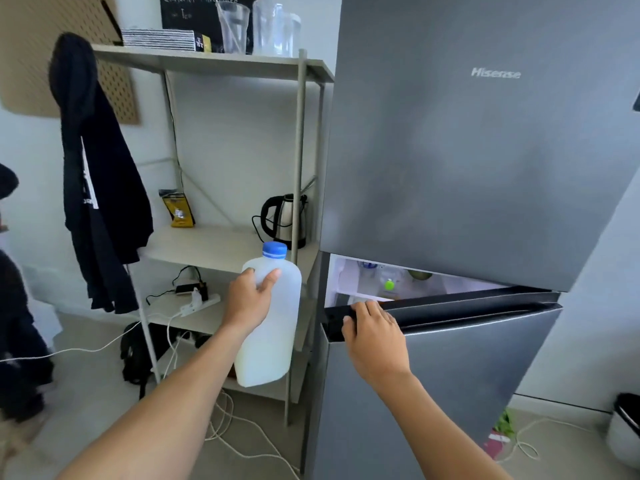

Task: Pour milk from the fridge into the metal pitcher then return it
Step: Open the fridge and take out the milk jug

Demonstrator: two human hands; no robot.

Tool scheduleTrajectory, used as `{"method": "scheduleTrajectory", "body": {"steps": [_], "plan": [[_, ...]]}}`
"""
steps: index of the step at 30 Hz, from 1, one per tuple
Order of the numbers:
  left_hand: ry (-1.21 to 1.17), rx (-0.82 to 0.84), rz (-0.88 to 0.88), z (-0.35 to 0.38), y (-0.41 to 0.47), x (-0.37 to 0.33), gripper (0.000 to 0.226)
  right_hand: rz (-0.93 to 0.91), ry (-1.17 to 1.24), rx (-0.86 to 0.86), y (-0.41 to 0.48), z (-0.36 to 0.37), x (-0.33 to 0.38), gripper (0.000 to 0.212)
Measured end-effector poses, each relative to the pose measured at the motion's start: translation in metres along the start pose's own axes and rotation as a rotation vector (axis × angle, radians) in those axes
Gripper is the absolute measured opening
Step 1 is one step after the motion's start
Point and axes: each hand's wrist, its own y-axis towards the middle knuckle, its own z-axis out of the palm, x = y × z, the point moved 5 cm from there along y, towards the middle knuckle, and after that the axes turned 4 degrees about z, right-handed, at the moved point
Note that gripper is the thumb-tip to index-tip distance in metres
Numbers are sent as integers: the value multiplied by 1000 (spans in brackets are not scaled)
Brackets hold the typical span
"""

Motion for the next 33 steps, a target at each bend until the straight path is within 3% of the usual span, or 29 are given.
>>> {"method": "scheduleTrajectory", "body": {"steps": [4,12,17,21,33], "plan": [[-7,-11,2,-3,23,6,46,14,-31,-7,22,17,4,39],[2,-38,-10,4,46,28,48,68,-26,215,62,45,-3,70],[54,-62,-16,12,58,37,48,94,-5,292,85,70,-13,61],[74,-87,-40,21,70,47,46,63,-12,267,107,82,-17,59],[83,-149,-159,67,90,62,53,-144,-166,92,138,121,-43,86]]}}
